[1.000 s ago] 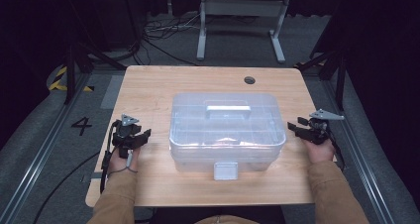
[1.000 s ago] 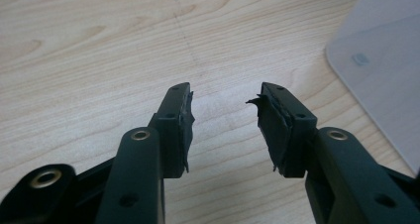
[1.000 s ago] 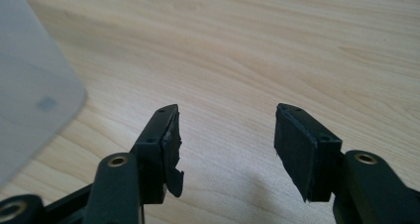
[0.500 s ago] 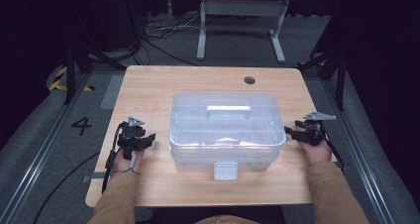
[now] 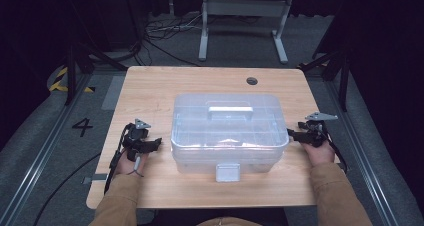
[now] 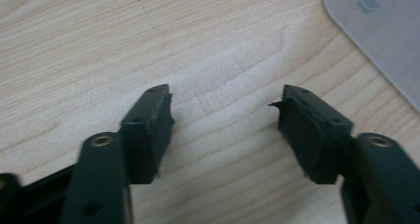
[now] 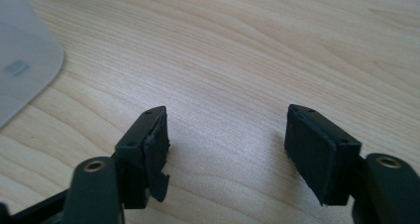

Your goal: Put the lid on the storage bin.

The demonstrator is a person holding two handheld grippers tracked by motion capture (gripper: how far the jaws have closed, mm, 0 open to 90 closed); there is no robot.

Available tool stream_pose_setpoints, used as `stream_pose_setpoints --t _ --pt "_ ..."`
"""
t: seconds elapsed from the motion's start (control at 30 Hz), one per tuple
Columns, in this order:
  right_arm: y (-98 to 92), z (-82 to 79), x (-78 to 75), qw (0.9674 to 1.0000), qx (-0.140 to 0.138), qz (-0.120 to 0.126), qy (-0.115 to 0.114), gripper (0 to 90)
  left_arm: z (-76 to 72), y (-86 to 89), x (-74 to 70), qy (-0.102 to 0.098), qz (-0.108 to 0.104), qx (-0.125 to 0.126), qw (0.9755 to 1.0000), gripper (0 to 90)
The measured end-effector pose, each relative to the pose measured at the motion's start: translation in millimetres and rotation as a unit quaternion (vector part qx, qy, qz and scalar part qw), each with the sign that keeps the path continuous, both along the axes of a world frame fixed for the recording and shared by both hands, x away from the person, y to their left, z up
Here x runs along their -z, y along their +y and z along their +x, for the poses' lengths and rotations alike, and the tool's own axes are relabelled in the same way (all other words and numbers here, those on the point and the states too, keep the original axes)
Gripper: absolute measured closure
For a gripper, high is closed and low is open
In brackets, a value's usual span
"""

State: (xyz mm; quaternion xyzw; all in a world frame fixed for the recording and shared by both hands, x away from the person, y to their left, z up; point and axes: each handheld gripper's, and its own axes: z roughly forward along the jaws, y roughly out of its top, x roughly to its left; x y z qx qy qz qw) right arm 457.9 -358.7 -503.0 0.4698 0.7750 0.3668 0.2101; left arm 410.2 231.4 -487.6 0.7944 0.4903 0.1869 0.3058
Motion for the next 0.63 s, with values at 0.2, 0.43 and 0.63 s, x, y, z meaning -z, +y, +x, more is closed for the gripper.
stream_pose_setpoints --t 0.2,0.43,0.63 --pt "2.0 2.6 0.4 0.9999 -0.012 -0.006 0.005 25.5 -1.1 1.5 4.8 -0.017 -0.009 -0.007 0.9998 24.9" --pt "2.1 2.7 0.4 0.9999 -0.014 -0.006 0.006 24.3 -1.2 1.3 5.0 -0.018 -0.009 -0.008 0.9998 24.7" --pt "2.4 3.1 0.6 0.9998 -0.016 -0.007 0.007 21.0 -1.1 1.1 5.0 -0.017 -0.010 -0.008 0.9998 24.3"
